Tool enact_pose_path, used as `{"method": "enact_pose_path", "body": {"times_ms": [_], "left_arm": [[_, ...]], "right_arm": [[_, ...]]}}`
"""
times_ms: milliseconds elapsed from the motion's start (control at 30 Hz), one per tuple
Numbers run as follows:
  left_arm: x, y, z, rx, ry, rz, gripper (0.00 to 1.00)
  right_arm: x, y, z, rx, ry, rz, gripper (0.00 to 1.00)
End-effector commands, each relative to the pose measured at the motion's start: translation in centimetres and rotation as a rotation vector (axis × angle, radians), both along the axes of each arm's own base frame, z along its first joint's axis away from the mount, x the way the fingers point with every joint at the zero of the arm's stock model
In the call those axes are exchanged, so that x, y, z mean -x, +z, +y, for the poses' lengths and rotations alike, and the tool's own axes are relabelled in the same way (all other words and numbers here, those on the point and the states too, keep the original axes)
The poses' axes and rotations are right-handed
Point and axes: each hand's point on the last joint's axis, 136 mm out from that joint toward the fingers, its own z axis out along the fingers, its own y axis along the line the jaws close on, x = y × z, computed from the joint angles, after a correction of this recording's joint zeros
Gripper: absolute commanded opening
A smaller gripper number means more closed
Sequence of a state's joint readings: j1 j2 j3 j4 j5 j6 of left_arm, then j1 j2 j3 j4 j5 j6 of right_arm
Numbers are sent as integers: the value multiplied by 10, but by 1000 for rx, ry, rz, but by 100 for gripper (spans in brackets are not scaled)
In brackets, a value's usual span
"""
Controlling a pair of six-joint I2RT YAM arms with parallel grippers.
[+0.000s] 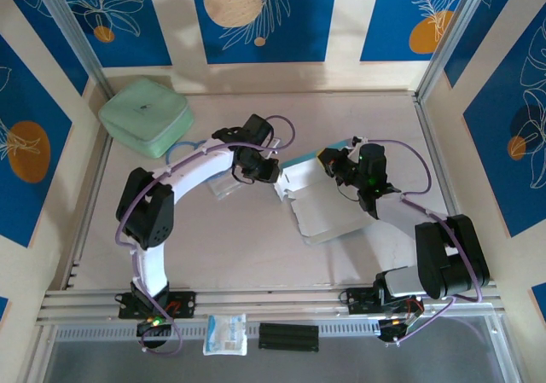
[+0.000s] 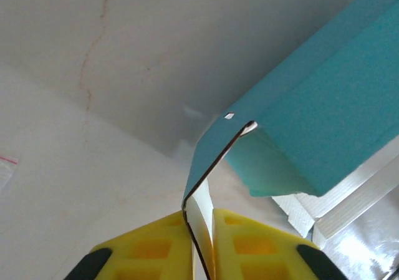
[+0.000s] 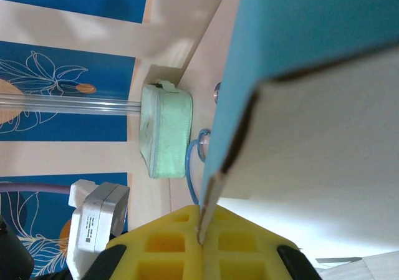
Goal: Fold the paper box
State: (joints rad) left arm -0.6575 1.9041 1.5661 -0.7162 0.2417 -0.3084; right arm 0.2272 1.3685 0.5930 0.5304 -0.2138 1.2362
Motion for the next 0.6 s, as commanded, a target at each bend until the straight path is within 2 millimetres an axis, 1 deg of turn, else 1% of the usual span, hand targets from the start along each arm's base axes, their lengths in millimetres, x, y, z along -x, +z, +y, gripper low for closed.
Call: {"method": "enact_pose_path", "body": {"times_ms": [0,33,67,100,133,167,267,367,400,467,500,567], "left_arm": [[-18,14,4,-44,-4,-121,13],[-21,15,10,-79,-4,-148,12],[-24,17,14,-101,-15,-176,11],[-25,18,14,-109,-31,-193,9],[-26,19,14,-113,-47,-206,9],[-26,20,14,-112,-64,-213,5],[-27,20,13,-121,-100,-234,2],[-27,19,20,-160,-115,-259,0],[-28,20,23,-173,-121,-269,0],[-27,22,27,-190,-131,-287,0],[-27,24,28,-194,-138,-299,0],[-27,27,29,-197,-150,-319,0]], "right_arm": [[8,8,9,17,56,-45,7],[9,10,9,26,65,-56,14],[12,15,8,46,76,-76,23],[14,18,7,74,86,-92,29],[17,21,5,96,95,-104,32],[21,27,2,147,112,-133,36],[34,51,-6,309,155,-258,47],[49,85,-9,543,236,-504,57],[54,96,-7,635,270,-609,58],[65,109,2,815,376,-825,61],[72,106,9,913,466,-930,64],[81,94,19,1072,630,-1051,67]]}}
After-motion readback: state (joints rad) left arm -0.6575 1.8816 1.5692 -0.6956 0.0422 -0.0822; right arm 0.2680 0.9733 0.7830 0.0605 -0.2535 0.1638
